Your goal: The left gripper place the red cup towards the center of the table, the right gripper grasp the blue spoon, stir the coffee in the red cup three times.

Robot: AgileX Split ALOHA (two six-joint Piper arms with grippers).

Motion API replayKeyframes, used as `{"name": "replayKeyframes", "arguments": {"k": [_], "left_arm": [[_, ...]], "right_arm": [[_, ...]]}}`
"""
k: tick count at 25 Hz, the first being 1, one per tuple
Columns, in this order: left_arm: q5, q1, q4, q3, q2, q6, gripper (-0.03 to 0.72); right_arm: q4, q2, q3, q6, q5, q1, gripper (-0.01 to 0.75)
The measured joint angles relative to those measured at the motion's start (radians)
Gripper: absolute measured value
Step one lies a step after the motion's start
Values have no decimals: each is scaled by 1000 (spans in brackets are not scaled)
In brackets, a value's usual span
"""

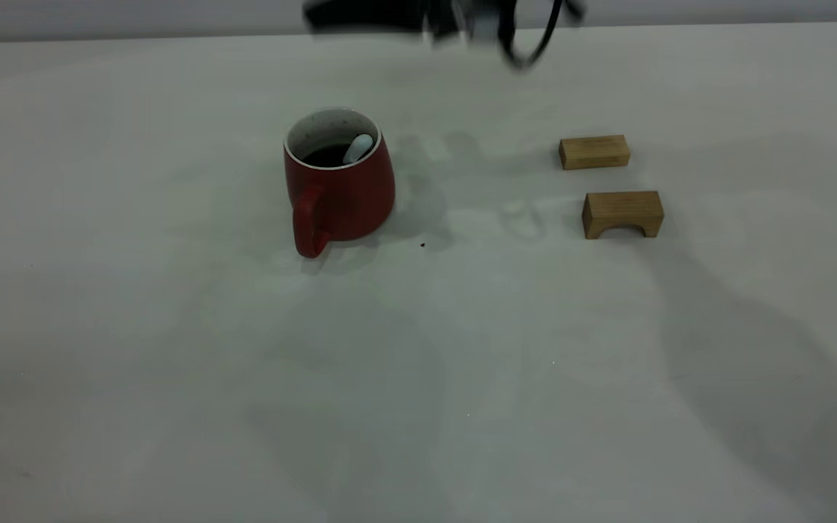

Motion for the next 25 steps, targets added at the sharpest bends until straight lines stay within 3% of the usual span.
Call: {"name": "replayKeyframes", "arguments": {"k": [12, 16, 21, 25], "left_arm": [[0, 0, 0, 0, 0, 0, 551], [0, 0, 0, 0, 0, 0, 551], [0, 0, 0, 0, 0, 0, 551], [0, 0, 0, 0, 0, 0, 551]], "right_arm": [[-483, -379, -52, -48, 43, -25, 278], [-529, -494, -52, -342, 52, -32, 198], [-588, -663, -52, -754, 62, -33, 182], [-748, -813, -51, -847, 71, -33, 182]]}}
